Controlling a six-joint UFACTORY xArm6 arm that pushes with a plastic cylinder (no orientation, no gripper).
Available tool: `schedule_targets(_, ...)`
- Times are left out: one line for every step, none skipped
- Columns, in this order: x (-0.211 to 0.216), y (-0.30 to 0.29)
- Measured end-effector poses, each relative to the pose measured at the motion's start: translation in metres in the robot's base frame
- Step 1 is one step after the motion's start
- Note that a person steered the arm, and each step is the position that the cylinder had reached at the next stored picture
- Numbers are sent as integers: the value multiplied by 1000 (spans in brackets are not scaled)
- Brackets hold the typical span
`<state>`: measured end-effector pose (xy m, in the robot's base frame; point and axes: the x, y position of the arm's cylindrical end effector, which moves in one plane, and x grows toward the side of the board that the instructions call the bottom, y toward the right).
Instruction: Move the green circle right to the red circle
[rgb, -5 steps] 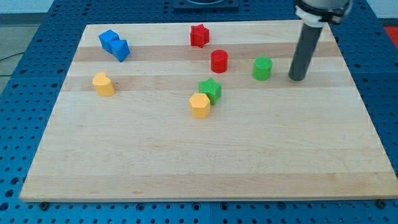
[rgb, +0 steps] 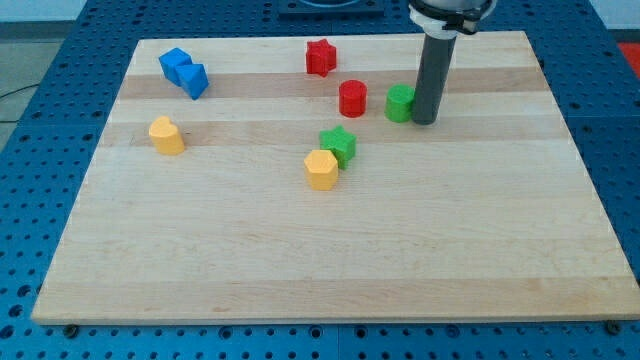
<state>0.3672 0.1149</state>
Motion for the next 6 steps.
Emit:
schedule_targets(0, -5)
schedule_targets(0, -9)
schedule_targets(0, -13)
schedule_targets(0, -17)
schedule_targets(0, -21)
schedule_targets(0, -26)
